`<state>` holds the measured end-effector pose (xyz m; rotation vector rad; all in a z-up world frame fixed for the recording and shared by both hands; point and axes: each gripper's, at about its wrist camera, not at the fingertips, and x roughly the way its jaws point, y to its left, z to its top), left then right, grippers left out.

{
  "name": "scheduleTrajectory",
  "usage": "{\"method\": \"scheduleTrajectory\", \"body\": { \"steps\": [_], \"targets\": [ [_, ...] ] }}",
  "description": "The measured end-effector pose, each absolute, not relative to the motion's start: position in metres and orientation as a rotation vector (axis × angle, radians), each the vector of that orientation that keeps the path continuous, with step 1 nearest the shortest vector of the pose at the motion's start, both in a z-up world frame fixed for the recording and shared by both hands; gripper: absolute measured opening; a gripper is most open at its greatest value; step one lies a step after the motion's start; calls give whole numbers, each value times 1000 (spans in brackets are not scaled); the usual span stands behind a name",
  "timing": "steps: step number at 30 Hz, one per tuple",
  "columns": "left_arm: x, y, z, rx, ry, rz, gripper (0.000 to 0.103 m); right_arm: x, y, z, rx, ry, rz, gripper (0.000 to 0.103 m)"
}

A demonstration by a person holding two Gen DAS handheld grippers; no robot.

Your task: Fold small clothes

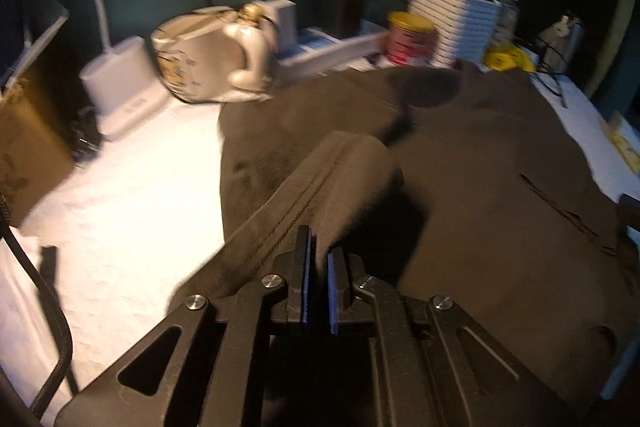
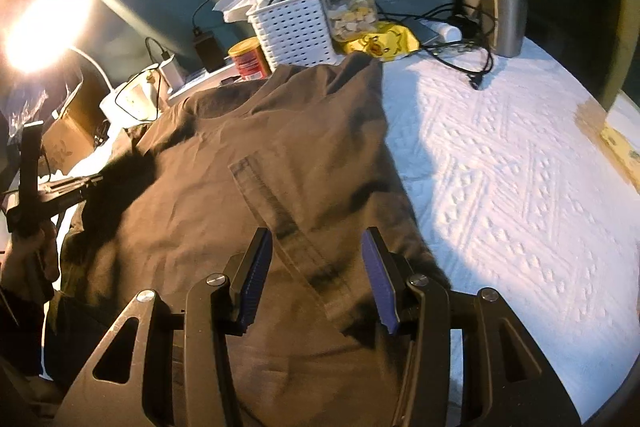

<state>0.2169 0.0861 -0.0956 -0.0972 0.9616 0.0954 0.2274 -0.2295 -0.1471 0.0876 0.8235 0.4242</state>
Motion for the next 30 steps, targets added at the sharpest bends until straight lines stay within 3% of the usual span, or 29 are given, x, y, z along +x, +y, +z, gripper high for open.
{"method": "scheduleTrajectory", "body": {
  "steps": [6, 11, 14, 24, 25, 28, 29, 30],
  "targets": [
    [193, 98, -80, -142, 966, 89, 16, 229, -235, -150, 94, 824, 415, 50],
    [169, 130, -66, -156, 907, 166, 63, 228, -227, -152, 80, 830, 435, 50],
    [160, 155, -68, -185, 901, 220, 71, 227, -219, -151, 70, 828, 444, 50],
    [159, 167, -106, -362, 949, 86, 71, 220, -212, -147, 48, 823, 435, 50],
    [159, 165, -106, -362, 938, 71, 65, 220, -211, -146, 46, 822, 432, 50],
    [159, 153, -104, -349, 939, 12, 17, 218, -210, -145, 45, 820, 431, 50],
    [159, 147, -102, -332, 944, 8, 10, 217, -209, -145, 43, 819, 431, 50],
    [159, 141, -97, -307, 937, 11, 10, 216, -209, -144, 42, 818, 432, 50]
  ]
}}
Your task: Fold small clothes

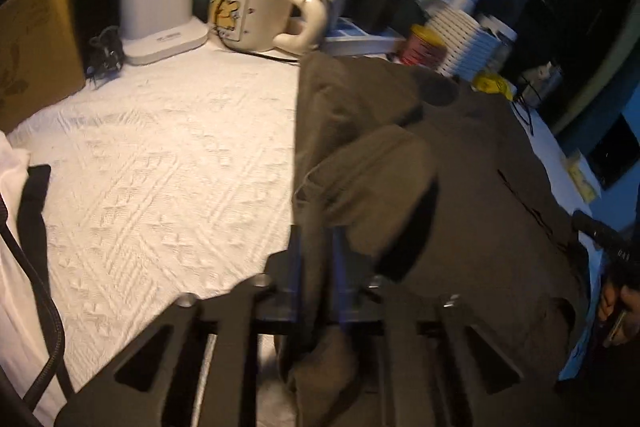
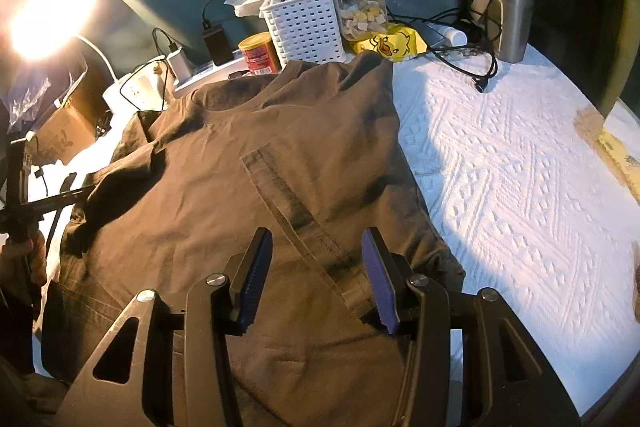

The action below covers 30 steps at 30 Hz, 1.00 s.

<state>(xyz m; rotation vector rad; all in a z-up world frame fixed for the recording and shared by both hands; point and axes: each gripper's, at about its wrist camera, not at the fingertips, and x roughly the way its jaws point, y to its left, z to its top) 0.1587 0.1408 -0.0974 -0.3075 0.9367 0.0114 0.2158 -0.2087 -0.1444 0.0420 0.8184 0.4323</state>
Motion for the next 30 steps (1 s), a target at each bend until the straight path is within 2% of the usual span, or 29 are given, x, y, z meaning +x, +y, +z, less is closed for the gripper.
{"method": "scheduleTrajectory", "body": {
  "steps": [8, 19, 24, 25, 26, 27, 28, 29, 30],
  "targets": [
    [145, 85, -72, -127, 899, -78, 10, 210, -207, -144, 40, 813, 449, 50],
    [144, 26, -114, 19, 1117, -233, 10, 205, -224, -153, 82, 821, 445, 50],
    [148, 30, -89, 57, 1069, -162, 12, 203, -229, -157, 99, 820, 455, 50],
    [149, 32, -87, 60, 1060, -143, 18, 203, -230, -157, 102, 819, 457, 50],
    [152, 36, -83, 61, 1046, -120, 30, 204, -231, -158, 105, 818, 458, 50],
    [157, 41, -78, 57, 1028, -93, 38, 205, -232, -158, 109, 817, 459, 50],
    [161, 44, -77, 53, 1020, -75, 54, 205, -234, -158, 112, 816, 460, 50],
    [164, 47, -75, 50, 1012, -59, 62, 206, -235, -159, 115, 815, 460, 50],
    [171, 50, -74, 50, 1005, -43, 63, 206, -236, -159, 118, 815, 460, 50]
  ]
}}
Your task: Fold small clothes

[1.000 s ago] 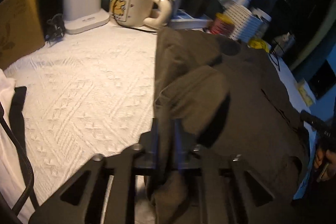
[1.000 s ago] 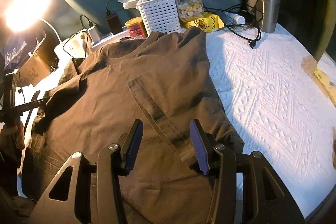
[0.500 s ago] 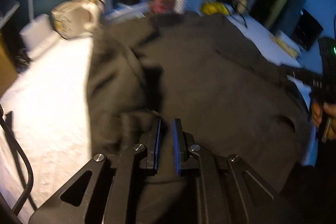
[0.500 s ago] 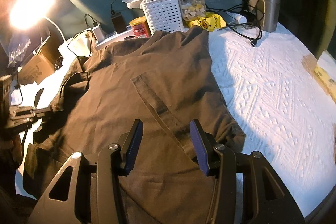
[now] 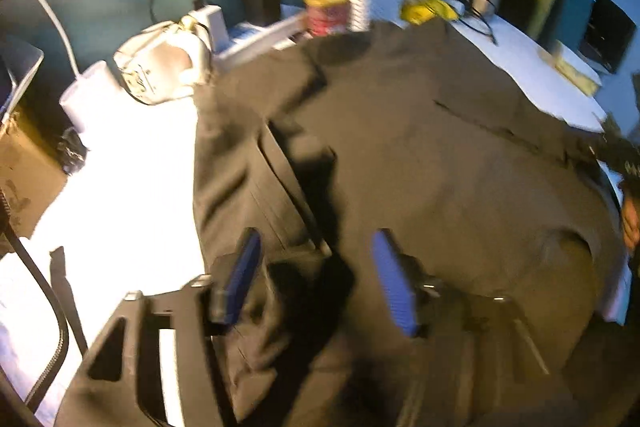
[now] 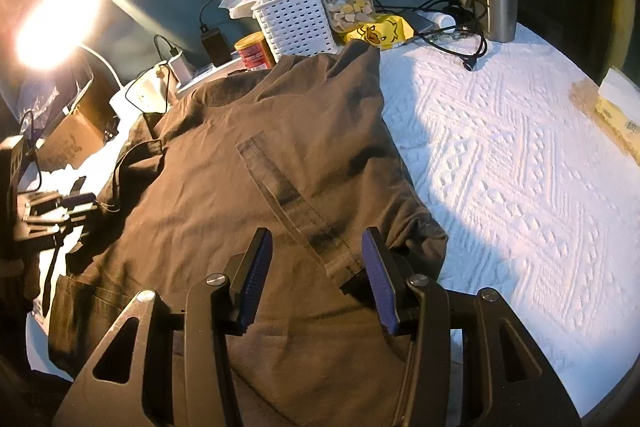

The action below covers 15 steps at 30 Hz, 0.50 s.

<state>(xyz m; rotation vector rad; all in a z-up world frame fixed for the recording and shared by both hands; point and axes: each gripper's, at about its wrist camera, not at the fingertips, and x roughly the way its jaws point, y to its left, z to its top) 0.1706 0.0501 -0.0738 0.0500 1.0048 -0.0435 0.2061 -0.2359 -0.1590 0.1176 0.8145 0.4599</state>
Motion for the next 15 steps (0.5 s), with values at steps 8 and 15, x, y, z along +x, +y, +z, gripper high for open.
{"method": "scheduleTrajectory", "body": {
  "steps": [8, 15],
  "targets": [
    [216, 51, -93, 79, 1057, 15, 63, 213, -248, -162, 145, 815, 452, 50],
    [226, 44, -108, 115, 1078, 22, 26, 218, -257, -167, 162, 821, 442, 50]
  ]
}}
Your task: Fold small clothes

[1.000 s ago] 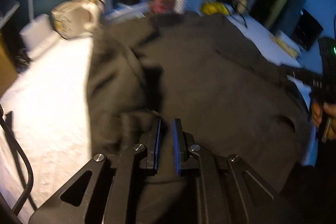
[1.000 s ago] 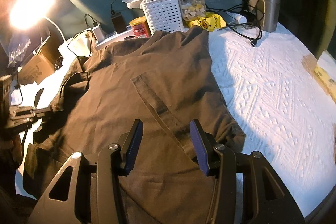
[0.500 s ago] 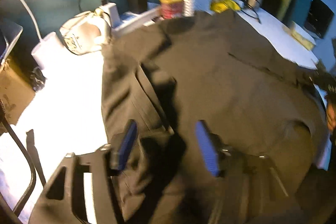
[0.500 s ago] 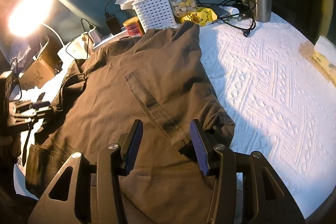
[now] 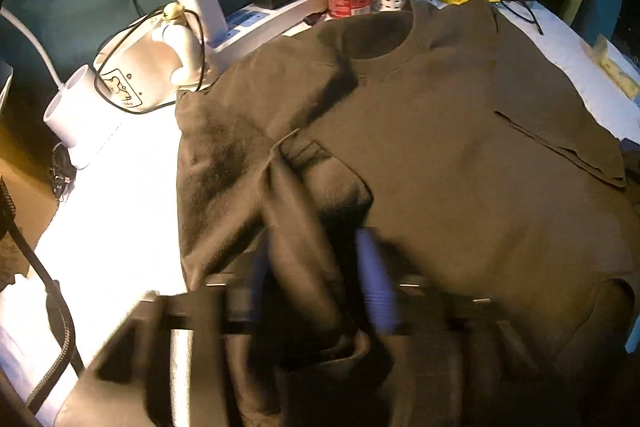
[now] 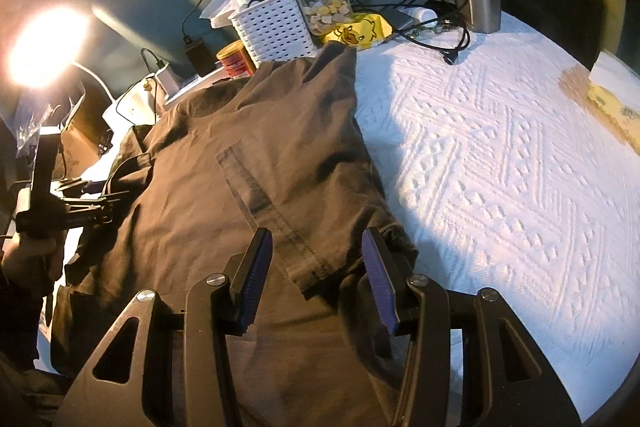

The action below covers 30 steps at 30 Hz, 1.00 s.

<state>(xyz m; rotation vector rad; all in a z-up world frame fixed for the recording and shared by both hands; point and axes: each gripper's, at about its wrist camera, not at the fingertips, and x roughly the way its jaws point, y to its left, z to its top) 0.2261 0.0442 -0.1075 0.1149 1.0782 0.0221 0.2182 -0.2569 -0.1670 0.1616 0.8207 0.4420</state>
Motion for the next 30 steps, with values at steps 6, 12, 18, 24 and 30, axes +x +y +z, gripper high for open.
{"method": "scheduleTrajectory", "body": {
  "steps": [6, 12, 18, 24, 30],
  "targets": [
    [216, 30, -94, 92, 1042, -16, 9, 221, -258, -170, 169, 823, 437, 50],
    [211, 1, -94, 85, 1046, -124, 9, 218, -255, -168, 155, 813, 434, 50],
    [198, -4, -103, 40, 1113, -184, 14, 211, -257, -167, 149, 811, 417, 50],
    [170, 20, -83, 7, 1050, -127, 58, 202, -249, -164, 126, 804, 427, 50],
    [149, 27, -91, 73, 1058, -137, 59, 193, -233, -161, 97, 803, 449, 50]
  ]
}}
